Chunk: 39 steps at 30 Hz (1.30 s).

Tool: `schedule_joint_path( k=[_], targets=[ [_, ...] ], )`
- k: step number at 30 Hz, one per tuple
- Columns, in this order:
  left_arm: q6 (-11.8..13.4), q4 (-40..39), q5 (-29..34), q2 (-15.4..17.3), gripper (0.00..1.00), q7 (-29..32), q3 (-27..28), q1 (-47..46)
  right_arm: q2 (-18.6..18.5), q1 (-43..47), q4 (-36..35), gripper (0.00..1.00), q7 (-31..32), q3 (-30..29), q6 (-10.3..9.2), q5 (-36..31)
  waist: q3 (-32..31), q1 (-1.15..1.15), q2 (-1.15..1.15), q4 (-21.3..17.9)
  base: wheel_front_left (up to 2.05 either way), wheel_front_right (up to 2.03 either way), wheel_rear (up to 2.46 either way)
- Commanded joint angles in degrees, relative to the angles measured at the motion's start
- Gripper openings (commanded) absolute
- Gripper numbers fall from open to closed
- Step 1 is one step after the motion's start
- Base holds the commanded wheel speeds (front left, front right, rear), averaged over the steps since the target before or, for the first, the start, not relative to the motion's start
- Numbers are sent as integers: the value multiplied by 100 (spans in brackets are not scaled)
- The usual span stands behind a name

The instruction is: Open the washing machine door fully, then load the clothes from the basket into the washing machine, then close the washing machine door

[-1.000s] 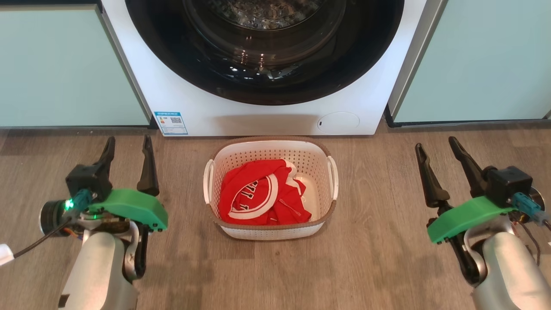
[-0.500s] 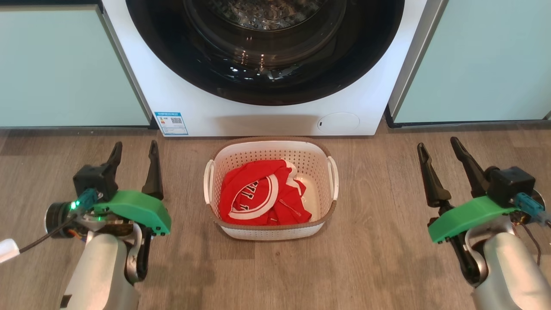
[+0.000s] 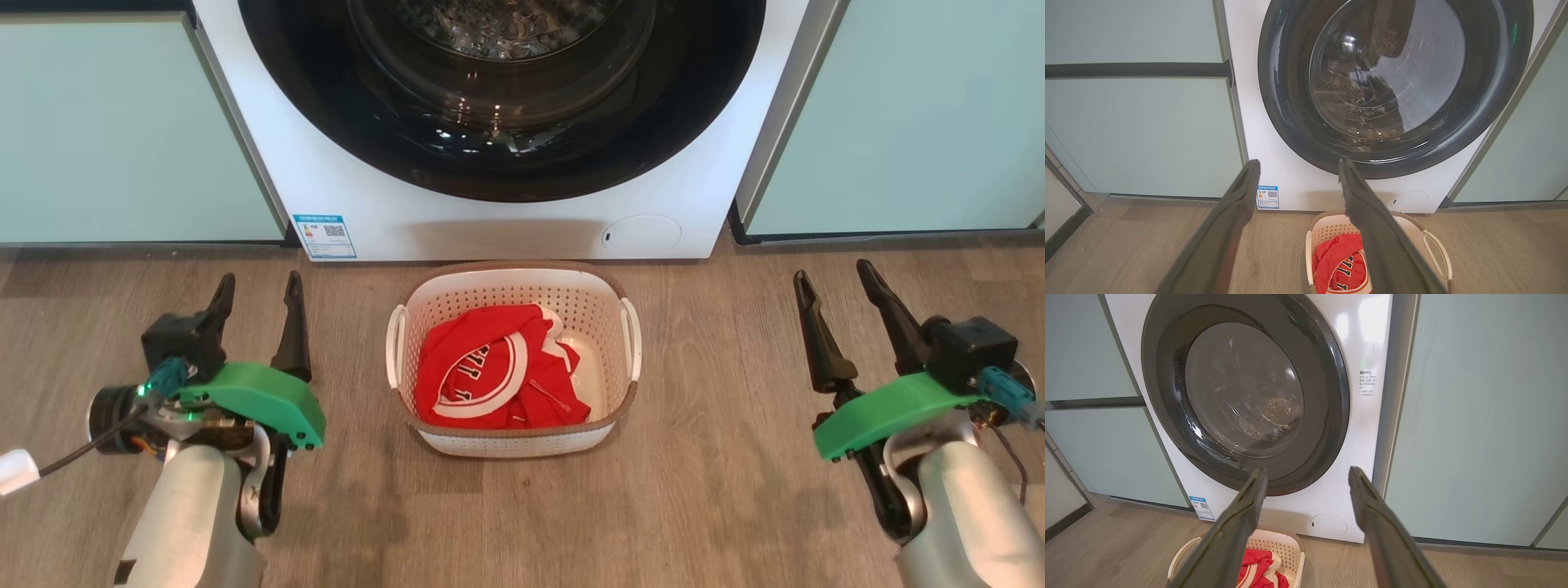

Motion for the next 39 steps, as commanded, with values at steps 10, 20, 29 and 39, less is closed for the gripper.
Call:
schedule_joint_path(
  k=[10,20,29,39],
  targets=[
    [52,-197,-25,233,100,9,72,-271,-54,-261,-195,100,-92,111,-1,41,15,0,0,-6,0,0,0],
    [55,-211,3,333,100,-26,7,-291,-55,-286,-190,100,-125,112,-1,57,59,0,0,-44,47,47,-94],
    [76,-210,-6,378,100,-10,-45,-301,-25,-280,-166,100,-146,60,-1,51,73,0,0,-117,115,115,-231],
    [75,-212,-60,388,100,-54,-92,-315,15,-264,-167,100,-162,6,-1,31,74,0,0,-219,123,123,-245]
  ],
)
